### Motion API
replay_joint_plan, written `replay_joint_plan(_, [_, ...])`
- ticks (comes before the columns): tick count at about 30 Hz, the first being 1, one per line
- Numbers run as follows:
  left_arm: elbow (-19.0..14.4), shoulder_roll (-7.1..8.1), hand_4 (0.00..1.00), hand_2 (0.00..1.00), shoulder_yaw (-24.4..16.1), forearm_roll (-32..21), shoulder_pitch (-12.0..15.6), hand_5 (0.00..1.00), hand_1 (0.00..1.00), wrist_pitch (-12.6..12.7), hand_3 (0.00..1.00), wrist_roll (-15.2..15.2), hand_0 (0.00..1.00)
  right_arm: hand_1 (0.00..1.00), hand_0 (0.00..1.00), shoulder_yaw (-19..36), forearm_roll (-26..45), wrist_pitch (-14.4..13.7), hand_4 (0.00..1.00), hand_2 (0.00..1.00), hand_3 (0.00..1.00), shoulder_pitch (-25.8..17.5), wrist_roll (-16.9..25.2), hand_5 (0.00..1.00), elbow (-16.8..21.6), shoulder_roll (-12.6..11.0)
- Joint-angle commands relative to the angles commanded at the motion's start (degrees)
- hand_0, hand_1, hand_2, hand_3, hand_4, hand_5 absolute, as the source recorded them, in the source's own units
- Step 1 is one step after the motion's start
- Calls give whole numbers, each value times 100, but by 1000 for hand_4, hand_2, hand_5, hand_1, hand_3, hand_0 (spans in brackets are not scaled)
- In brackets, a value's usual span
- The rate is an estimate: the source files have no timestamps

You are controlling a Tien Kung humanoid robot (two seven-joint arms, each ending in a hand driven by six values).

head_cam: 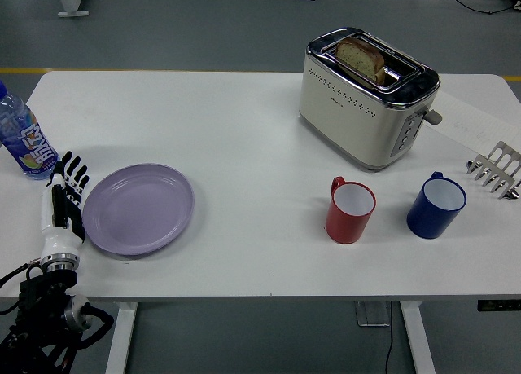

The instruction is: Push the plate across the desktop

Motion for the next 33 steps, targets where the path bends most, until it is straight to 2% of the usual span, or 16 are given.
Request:
replay_joint_plan(11, [71, 0, 512, 911, 82, -118, -80, 998, 877, -122, 886, 22, 855, 459, 550, 16, -36, 2, 305, 564, 578, 7, -1, 451, -3, -7])
replay_joint_plan(33, [67, 0, 510, 910, 830, -392, -212, 998, 873, -136, 887, -1, 851, 459, 550, 57, -133, -9, 305, 564, 579, 4, -36, 451, -1, -34])
